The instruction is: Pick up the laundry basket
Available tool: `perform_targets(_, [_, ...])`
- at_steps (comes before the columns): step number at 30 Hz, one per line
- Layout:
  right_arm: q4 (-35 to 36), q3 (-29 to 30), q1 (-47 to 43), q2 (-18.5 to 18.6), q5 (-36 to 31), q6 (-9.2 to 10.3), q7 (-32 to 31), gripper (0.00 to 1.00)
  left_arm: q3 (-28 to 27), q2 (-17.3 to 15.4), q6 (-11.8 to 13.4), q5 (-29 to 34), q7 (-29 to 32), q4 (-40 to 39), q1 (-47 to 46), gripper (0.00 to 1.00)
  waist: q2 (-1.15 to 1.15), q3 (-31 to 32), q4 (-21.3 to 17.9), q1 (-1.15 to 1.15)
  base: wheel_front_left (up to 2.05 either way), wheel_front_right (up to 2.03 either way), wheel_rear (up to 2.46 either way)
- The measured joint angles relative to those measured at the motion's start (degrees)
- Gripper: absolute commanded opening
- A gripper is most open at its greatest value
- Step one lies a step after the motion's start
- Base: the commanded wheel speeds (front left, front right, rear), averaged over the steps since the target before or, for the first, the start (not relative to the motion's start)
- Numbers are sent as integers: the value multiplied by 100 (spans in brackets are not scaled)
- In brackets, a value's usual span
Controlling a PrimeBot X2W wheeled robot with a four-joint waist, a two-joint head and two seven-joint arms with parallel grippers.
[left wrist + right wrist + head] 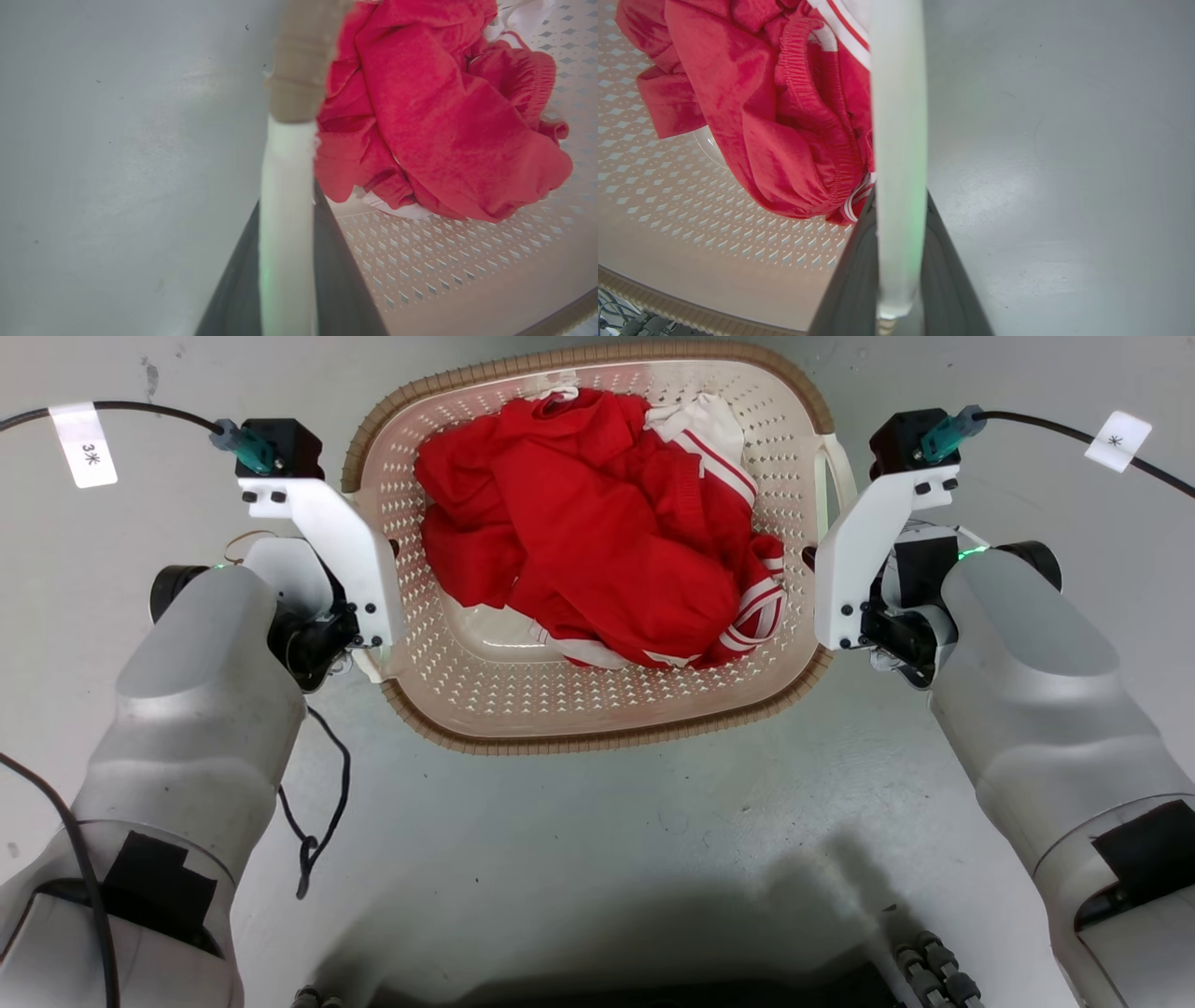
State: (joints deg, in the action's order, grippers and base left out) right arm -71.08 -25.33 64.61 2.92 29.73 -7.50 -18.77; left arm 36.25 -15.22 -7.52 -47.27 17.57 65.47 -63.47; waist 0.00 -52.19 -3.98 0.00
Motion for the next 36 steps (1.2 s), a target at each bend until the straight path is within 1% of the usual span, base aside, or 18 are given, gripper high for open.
perform_targets(7, [-59, -207, -3, -7, 248, 0, -108, 0, 181, 3, 2, -186, 104, 54, -7, 0, 0, 107, 7, 0, 0, 0, 0])
perform_targets(12, [-40, -396, -28, 2, 494, 1, -414, 0, 316, -18, 3, -348, 396, 78, 3, 0, 0, 305, 8, 0, 0, 0, 0])
perform_targets(17, [-42, -579, -149, 4, 770, 1, -855, 0, 436, -29, 3, -533, 670, 93, 110, 0, 0, 614, 8, 0, 0, 0, 0])
perform_targets(18, [-70, -664, -179, 4, 871, 2, -1015, 0, 495, -29, 3, -633, 825, 101, 164, 0, 0, 843, 12, 0, 0, 0, 0])
perform_targets(28, [-176, -832, -571, 12, 1329, 10, -1934, 0, 598, 31, 4, -1114, 1446, 201, 583, 0, 0, 1764, 58, 0, 0, 0, 0])
perform_targets(36, [-234, -911, -917, 18, 1628, 10, -2374, 0, 644, 96, 12, -1384, 1862, 313, 936, 0, 0, 2536, 85, -1, 0, 0, 0])
